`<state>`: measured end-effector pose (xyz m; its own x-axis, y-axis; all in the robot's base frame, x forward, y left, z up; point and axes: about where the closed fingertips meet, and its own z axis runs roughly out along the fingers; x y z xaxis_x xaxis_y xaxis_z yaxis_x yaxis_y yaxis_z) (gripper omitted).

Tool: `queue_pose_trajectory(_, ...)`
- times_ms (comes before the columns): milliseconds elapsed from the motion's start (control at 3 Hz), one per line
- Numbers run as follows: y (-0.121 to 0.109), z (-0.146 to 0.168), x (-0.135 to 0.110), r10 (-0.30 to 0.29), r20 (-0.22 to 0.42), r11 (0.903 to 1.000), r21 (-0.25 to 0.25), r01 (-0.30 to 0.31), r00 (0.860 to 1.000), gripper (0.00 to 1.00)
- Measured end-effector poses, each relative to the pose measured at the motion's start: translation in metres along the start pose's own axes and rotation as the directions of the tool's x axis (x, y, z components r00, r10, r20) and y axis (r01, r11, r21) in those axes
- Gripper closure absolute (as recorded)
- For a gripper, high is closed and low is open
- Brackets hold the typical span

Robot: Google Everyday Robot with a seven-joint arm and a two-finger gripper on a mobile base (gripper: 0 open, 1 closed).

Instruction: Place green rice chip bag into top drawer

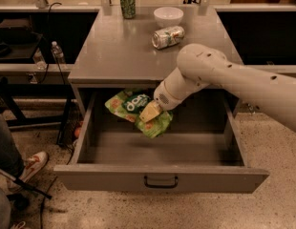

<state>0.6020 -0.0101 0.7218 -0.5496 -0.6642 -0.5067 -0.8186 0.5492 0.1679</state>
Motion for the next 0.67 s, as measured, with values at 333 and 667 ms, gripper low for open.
queue_pose_trajectory(333, -0.017, 0.0055, 0.0011, 0.079, 0.042, 0.9942, 0.07, -0.082, 0.996, 0.74)
queue_pose_trajectory(667, -0.0254, 0.0086, 0.0084, 0.13, 0.034, 0.9837, 0.121, -0.134, 0.991, 0.5)
